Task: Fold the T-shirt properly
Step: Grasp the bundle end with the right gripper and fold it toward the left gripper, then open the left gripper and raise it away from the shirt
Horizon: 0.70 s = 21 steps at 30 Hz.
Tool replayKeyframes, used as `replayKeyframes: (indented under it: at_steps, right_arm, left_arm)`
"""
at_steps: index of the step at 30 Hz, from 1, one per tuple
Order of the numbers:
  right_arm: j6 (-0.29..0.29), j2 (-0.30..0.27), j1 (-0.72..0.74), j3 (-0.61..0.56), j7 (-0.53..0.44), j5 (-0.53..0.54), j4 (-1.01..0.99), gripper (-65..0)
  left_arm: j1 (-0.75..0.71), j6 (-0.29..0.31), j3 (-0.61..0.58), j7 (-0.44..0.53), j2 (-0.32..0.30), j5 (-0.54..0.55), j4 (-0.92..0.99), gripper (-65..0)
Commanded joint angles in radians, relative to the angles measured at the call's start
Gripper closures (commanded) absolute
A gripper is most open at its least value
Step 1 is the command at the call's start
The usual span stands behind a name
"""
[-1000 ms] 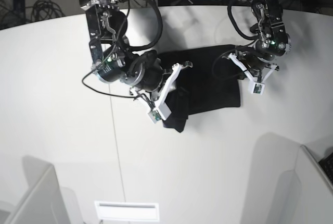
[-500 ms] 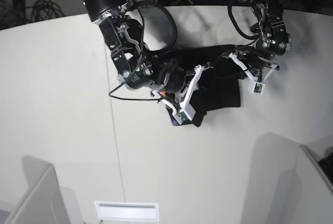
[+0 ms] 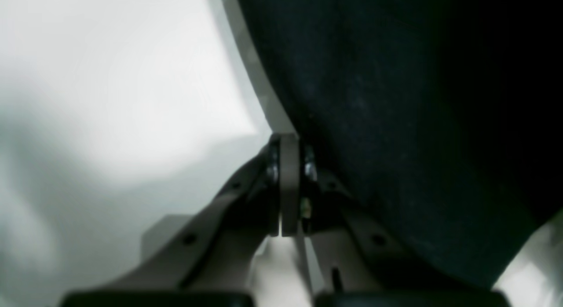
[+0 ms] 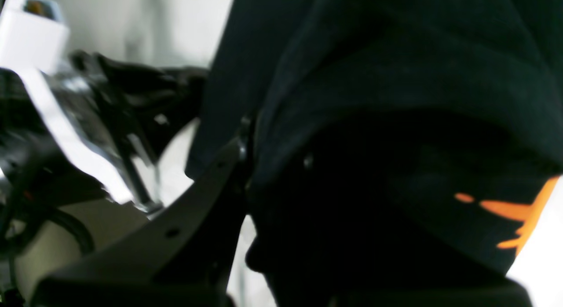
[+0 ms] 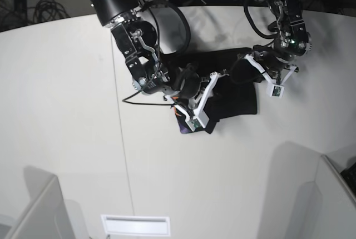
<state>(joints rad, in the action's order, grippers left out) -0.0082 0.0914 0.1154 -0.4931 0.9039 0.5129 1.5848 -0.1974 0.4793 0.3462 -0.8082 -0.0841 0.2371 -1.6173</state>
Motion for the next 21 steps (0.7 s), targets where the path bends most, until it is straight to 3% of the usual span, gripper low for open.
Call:
replayKeyframes:
  at_steps: [1,21]
  right_arm:
    - [0.004,0.015,0.023,-0.003,-0.022,0.013,0.002,0.0]
    - [0.004,0.015,0.027,0.001,-0.050,0.013,-0.077,0.0]
  left_arm:
    - [-0.003,0.002,0.001,-0.029,-0.006,-0.012,-0.008,0.0]
    - [-0.041,0.002,0.003,-0.029,-0.006,-0.011,-0.064,0.0]
